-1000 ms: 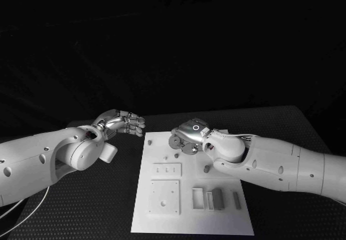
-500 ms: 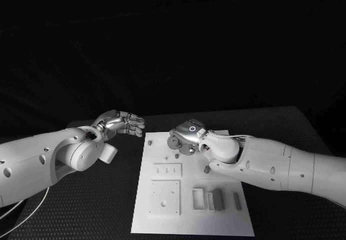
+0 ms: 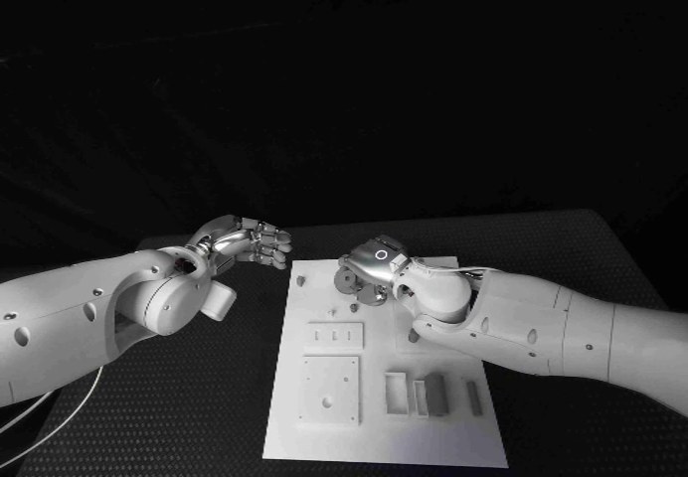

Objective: Assemble the parts on the task board

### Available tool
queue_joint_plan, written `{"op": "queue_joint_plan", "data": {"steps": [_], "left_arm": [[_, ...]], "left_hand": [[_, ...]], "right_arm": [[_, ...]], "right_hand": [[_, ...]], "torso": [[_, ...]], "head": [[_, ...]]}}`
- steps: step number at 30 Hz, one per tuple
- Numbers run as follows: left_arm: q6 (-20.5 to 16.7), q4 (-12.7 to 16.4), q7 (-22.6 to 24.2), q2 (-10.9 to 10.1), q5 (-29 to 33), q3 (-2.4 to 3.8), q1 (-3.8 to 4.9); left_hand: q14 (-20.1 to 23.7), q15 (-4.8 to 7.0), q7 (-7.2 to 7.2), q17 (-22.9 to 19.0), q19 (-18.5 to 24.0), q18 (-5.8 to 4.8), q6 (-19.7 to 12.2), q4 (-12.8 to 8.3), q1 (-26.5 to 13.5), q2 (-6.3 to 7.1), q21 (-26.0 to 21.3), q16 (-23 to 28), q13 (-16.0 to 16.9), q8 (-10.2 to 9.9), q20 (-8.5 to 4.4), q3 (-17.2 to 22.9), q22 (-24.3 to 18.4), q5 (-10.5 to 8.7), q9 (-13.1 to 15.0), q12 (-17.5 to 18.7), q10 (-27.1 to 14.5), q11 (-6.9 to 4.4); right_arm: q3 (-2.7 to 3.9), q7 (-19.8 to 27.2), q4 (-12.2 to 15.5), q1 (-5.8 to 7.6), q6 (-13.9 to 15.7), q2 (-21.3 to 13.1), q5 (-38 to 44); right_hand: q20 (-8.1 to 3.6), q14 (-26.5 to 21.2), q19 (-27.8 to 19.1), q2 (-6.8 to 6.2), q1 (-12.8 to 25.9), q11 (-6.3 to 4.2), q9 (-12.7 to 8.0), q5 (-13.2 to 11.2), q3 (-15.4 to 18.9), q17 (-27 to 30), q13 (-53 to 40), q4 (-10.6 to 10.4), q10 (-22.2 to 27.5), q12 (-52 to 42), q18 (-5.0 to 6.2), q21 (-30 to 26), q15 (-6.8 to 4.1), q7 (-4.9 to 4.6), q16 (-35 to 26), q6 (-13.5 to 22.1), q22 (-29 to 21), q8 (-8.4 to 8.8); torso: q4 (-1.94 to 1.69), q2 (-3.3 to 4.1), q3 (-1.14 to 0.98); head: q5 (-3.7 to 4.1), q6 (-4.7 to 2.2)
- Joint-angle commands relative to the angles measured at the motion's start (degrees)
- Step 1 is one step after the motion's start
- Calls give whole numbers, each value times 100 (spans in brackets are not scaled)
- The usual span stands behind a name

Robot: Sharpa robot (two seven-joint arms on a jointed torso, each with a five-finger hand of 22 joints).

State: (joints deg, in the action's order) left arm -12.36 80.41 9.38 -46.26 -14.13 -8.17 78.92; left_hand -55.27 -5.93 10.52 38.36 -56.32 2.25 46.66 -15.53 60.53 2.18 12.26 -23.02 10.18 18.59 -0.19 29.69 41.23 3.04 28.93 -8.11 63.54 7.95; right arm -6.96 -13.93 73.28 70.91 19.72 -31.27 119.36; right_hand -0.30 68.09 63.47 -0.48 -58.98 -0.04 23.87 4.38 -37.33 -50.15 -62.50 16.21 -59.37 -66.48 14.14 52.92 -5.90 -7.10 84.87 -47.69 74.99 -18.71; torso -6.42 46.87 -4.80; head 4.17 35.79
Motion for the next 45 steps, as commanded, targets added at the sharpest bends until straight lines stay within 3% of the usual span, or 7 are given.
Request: {"op": "queue_joint_plan", "data": {"steps": [1,28,45], "left_arm": [[79,4,62,17,-9,4,4],[99,0,49,29,-9,4,4],[102,2,43,2,-10,4,4]], "left_hand": [[-43,9,42,6,25,113,-1,19,-51,14,-23,33,6,-26,29,-2,7,0,-6,32,26,-2],[-45,8,43,21,26,114,-2,20,-56,14,-27,48,13,-29,30,-4,14,0,-4,43,29,-1],[-46,7,43,31,27,114,-3,20,-58,15,-30,57,19,-31,30,-5,17,0,-3,51,30,-1]], "right_arm": [[-4,34,-38,-13,8,34,62],[-39,67,-438,-74,-52,221,-67],[-39,43,-383,-80,-106,118,-93]], "right_hand": [[-37,-3,15,-5,-60,-55,481,21,-43,8,9,5,16,26,86,12,-41,152,-5,-1139,75,-131],[-40,7,22,4,-48,-52,479,21,-47,14,33,-1,6,34,86,3,-41,148,-14,-1122,72,-118],[-42,12,26,5,-47,-51,480,21,-49,16,42,4,2,36,86,0,-41,147,-16,-1122,72,-116]], "torso": [[-28,-1,-2],[-26,0,-5],[-14,-1,-7]], "head": [[-8,1],[-38,23],[-71,62]]}}
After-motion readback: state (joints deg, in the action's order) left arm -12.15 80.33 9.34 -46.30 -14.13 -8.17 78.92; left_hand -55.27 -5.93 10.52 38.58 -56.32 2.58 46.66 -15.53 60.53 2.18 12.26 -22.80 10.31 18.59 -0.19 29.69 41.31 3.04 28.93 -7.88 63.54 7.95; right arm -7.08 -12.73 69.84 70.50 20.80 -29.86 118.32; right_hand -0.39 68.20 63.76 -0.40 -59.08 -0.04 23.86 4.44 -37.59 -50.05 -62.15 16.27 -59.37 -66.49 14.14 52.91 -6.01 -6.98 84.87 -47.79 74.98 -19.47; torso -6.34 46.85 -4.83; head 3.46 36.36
